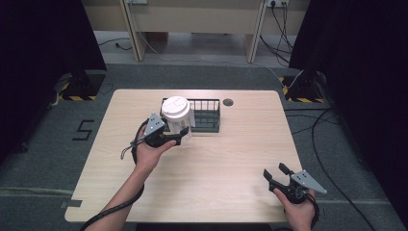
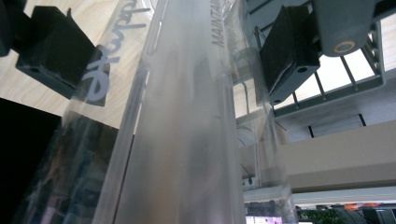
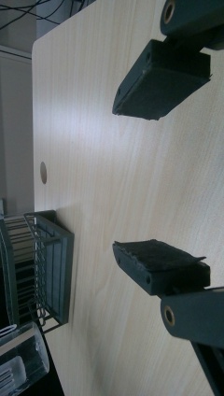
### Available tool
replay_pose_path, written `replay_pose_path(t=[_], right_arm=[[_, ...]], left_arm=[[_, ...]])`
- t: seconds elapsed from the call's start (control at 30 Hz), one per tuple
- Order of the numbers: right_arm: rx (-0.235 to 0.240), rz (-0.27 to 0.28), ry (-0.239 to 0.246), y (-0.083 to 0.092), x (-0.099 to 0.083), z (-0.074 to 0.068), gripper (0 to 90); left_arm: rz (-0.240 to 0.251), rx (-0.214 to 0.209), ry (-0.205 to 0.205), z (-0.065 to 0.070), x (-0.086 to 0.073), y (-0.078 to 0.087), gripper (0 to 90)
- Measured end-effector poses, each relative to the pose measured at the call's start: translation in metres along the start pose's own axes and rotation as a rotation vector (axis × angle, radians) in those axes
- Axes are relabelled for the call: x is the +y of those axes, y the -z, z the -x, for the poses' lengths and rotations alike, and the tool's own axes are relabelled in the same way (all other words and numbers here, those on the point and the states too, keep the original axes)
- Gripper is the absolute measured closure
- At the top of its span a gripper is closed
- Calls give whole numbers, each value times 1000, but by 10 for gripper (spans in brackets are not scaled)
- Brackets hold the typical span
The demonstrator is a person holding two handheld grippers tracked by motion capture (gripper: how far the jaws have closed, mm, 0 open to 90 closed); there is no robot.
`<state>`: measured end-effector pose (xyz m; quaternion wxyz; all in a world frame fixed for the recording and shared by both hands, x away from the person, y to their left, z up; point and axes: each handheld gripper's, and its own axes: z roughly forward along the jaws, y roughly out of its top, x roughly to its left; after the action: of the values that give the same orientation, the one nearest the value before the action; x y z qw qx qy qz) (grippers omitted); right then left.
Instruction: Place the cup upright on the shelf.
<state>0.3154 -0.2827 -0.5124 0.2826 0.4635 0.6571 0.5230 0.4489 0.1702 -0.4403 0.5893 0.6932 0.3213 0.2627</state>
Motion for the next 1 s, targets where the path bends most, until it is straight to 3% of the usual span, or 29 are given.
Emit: replay_pose_path(t=[0.47, 0.67, 0.7, 0.8, 1.0], right_arm=[[0, 2, 0, 0, 0, 1, 289], [1, 2, 2, 1, 0, 1, 289], [0, 2, 0, 0, 0, 1, 289], [0, 1, 1, 0, 0, 0, 289], [0, 2, 10, 0, 0, 0, 289]], left_arm=[[18, 13, 0, -6, 15, -8, 174], [25, 18, -8, -9, 23, -10, 173], [35, 25, -28, -11, 25, -11, 174], [35, 19, -1, -12, 29, -12, 174], [46, 29, -19, -16, 35, -14, 173]])
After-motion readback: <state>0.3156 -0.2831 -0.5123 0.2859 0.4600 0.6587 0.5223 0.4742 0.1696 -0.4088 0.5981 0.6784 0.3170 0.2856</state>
